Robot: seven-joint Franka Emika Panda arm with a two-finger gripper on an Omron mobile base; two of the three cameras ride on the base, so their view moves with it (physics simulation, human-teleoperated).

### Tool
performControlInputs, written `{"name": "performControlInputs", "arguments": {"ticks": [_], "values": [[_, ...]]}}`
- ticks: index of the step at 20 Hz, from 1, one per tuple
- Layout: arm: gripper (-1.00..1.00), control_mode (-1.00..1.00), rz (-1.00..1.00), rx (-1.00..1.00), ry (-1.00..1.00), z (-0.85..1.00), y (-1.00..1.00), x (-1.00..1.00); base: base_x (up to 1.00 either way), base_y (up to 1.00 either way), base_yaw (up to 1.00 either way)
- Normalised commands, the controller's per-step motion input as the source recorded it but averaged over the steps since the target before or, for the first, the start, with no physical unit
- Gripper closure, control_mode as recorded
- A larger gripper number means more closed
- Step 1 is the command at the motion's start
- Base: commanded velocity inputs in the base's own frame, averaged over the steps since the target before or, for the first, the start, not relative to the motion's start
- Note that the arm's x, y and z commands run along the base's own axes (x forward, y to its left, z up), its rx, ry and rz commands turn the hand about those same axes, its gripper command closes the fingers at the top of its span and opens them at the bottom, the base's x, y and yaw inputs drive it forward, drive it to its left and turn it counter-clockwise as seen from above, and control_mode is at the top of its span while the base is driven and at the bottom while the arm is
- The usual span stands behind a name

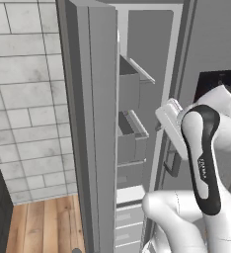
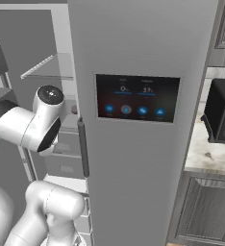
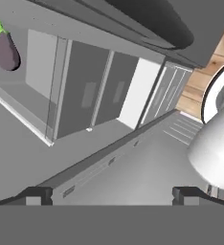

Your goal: Take the tomato and eggplant out of the freezer and place them in the tupperware container on the counter. Then put the tupperware containing the vegetables back in the freezer.

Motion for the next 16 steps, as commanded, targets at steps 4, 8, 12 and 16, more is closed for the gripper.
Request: {"name": "performControlInputs", "arguments": {"ticks": [4,8,12,16], "values": [[-1.00,-1.00,-0.01,0.00,-0.03,-0.22,0.14,0.61,0.00,0.00,0.00],[-1.00,-1.00,-0.02,0.00,-0.01,-0.17,0.08,0.74,0.00,0.00,0.00],[-1.00,-1.00,-0.02,0.00,0.00,-0.18,0.18,0.64,0.00,0.00,0.00],[-1.00,-1.00,-0.02,-0.01,0.00,-0.16,0.15,0.57,0.00,0.00,0.00]]}}
